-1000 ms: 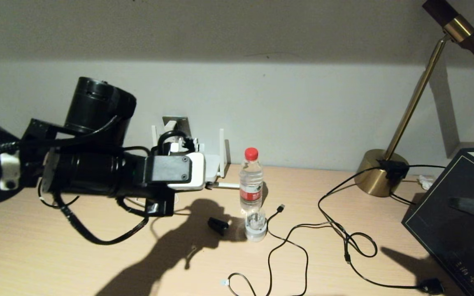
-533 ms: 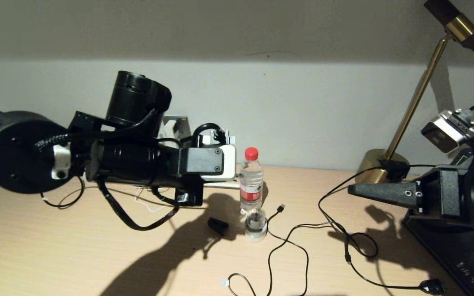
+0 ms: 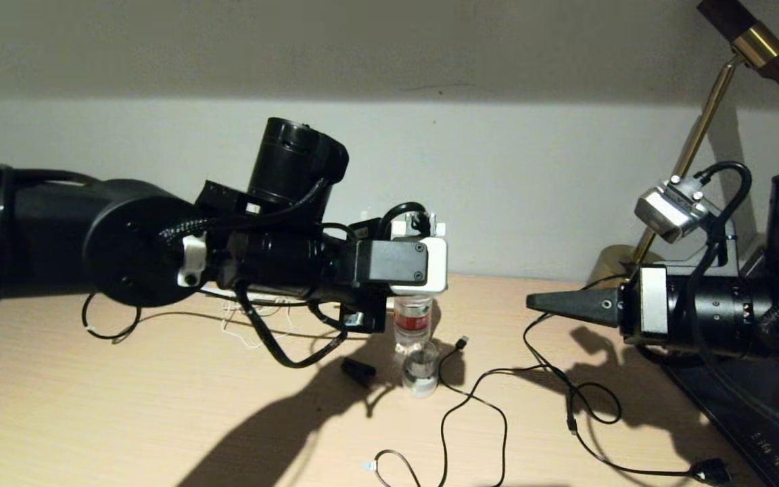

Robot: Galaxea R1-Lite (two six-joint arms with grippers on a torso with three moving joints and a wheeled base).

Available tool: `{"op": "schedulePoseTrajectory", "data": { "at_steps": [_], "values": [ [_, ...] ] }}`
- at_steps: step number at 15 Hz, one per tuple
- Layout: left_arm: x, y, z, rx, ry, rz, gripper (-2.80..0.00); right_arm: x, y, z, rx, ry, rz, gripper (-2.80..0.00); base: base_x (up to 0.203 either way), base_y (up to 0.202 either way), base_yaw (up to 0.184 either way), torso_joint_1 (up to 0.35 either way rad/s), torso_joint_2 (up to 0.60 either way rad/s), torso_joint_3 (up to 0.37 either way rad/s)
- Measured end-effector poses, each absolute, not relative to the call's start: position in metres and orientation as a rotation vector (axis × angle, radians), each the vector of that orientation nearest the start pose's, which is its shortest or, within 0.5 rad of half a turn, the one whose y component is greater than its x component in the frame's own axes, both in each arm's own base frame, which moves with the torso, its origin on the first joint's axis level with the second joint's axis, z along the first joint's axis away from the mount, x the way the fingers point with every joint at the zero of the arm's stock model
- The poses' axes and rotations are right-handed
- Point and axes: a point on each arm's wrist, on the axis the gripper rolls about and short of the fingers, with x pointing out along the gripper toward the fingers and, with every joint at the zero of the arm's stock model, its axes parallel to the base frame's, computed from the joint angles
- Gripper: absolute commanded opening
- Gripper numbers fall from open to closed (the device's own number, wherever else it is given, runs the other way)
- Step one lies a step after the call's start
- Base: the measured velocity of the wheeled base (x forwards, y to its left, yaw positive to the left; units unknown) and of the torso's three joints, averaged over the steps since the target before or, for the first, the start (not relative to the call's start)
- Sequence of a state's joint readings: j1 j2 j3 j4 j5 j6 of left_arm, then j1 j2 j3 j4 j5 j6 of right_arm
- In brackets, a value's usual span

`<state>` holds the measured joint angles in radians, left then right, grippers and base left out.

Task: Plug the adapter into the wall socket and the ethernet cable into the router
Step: Hand it to the other hand

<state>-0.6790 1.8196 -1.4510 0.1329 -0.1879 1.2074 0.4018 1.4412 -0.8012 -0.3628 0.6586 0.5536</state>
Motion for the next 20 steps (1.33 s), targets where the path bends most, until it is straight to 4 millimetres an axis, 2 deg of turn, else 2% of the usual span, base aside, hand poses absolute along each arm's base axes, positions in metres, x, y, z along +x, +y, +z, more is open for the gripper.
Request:
{"op": "schedulePoseTrajectory", "data": {
  "at_steps": [5,6,11,16,20],
  "values": [
    [0.275,-0.228,0.269,1.238,-0.07,-1.035,-2.8,0.232,0.12,0.239,0.534,0.54,0.94,-2.8,0.0,0.0,0.0,0.0,0.0,0.0],
    [0.275,-0.228,0.271,1.24,-0.073,-1.027,-2.8,0.234,0.123,0.241,0.536,0.537,0.945,0.0,0.0,0.0,0.0,0.0,0.0,0.0],
    [0.275,-0.228,0.275,1.244,-0.086,-1.016,-2.8,0.246,0.131,0.248,0.533,0.512,0.947,0.0,0.0,0.0,0.0,0.0,0.0,0.0],
    [0.27,-0.224,0.281,1.264,-0.127,-1.016,-2.8,0.256,0.143,0.236,0.515,0.543,0.927,0.0,0.0,0.0,0.0,0.0,0.0,0.0],
    [0.269,-0.224,0.282,1.252,-0.148,-1.039,-2.8,0.258,0.152,0.238,0.512,0.492,0.967,0.0,0.0,0.0,0.0,0.0,0.0,0.0]
  ]
}}
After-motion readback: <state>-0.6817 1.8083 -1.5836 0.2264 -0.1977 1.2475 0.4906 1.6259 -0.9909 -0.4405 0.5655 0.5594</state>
